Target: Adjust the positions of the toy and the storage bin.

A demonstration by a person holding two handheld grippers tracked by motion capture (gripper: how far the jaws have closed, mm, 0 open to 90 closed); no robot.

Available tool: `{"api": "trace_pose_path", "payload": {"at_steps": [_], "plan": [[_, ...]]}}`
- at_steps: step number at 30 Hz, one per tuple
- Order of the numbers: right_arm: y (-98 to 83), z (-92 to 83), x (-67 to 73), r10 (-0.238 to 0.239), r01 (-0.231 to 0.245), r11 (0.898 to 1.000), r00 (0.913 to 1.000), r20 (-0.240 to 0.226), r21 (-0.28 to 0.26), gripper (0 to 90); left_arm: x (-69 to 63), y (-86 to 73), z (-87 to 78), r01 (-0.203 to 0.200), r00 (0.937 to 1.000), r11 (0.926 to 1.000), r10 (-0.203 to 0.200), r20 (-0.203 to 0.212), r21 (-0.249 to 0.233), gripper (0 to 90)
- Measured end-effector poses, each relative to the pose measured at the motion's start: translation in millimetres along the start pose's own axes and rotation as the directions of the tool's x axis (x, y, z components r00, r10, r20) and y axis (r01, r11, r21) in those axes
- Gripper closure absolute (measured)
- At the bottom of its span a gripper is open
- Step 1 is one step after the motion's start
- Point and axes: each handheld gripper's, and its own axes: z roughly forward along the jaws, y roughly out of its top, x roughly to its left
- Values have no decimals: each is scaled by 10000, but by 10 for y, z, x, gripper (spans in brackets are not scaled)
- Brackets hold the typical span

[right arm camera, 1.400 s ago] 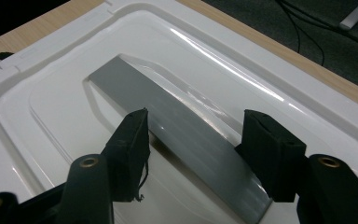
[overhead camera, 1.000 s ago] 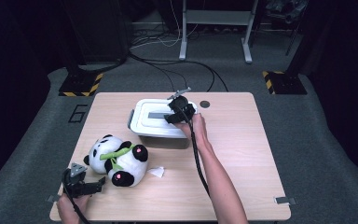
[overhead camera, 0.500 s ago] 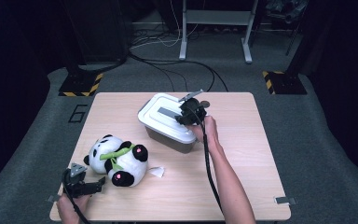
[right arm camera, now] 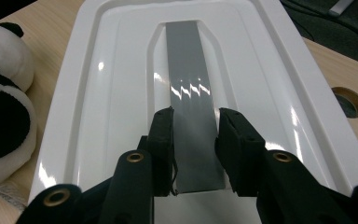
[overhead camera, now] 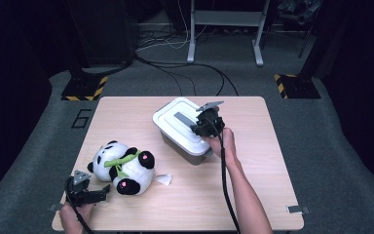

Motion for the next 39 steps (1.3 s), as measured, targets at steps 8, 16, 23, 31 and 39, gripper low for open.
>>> {"api": "trace_pose_path", "payload": {"at_steps": [8, 16, 23, 31, 39], "plan": [[-134, -148, 24, 420, -420, 9991, 9991, 47, -9, 666, 0, 0, 0, 1, 10000, 10000, -1, 1, -3, 18], [-260, -301, 177, 529, -534, 9985, 9980, 337, 154, 667, 0, 0, 0, -2, 10000, 10000, 2, 1, -2, 18], [-342, -412, 278, 605, -614, 9976, 9978, 283, 332, 666, -1, 0, 0, 2, 10000, 10000, -2, 4, -3, 18], [-274, -378, 294, 173, -183, 9979, 9997, 159, 622, 619, -1, 0, 0, -6, 10000, 10000, 6, 9, -10, 20], [-80, -171, 270, -342, 342, 9973, 9994, -2, 644, 653, 0, 0, 0, -6, 10000, 10000, 6, 6, -5, 20]]}}
